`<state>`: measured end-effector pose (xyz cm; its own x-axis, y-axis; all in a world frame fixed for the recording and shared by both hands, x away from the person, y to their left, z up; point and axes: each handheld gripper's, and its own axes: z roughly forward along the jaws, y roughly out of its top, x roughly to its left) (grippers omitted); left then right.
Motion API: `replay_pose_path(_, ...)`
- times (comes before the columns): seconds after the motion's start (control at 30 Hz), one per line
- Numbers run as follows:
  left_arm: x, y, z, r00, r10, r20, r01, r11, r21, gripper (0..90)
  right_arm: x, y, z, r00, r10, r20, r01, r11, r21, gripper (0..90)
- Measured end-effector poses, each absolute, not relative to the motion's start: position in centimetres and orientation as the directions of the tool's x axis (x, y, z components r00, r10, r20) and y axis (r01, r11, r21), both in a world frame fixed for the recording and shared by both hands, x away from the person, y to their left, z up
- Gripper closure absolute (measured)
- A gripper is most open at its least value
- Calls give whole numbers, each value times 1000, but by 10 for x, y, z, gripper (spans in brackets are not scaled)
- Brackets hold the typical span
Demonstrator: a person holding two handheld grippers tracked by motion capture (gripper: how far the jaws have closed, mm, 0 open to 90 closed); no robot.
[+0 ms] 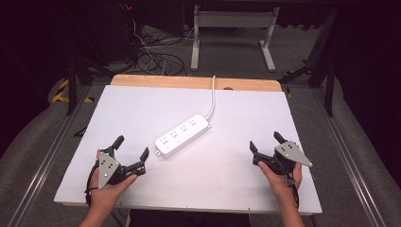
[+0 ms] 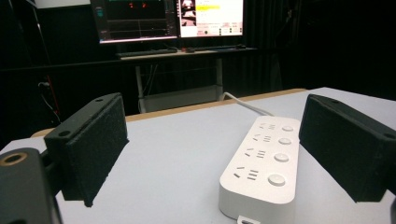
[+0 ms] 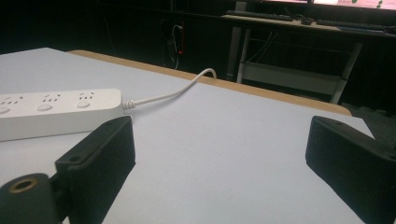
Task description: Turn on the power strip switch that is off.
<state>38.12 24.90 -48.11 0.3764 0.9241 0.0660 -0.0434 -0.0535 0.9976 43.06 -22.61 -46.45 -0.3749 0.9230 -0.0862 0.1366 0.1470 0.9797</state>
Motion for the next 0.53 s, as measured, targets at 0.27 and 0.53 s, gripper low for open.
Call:
replay_pose_path(0.27,382,248,-481,382,922,71,-45,-58,997,83,430,-227,-465,-375,922,-92,136,153,979,96)
replay_pose_path(0.53,383,248,-482,382,922,69,-40,-58,997,83,431,-226,-466,-376,922,-94,142,158,977,99)
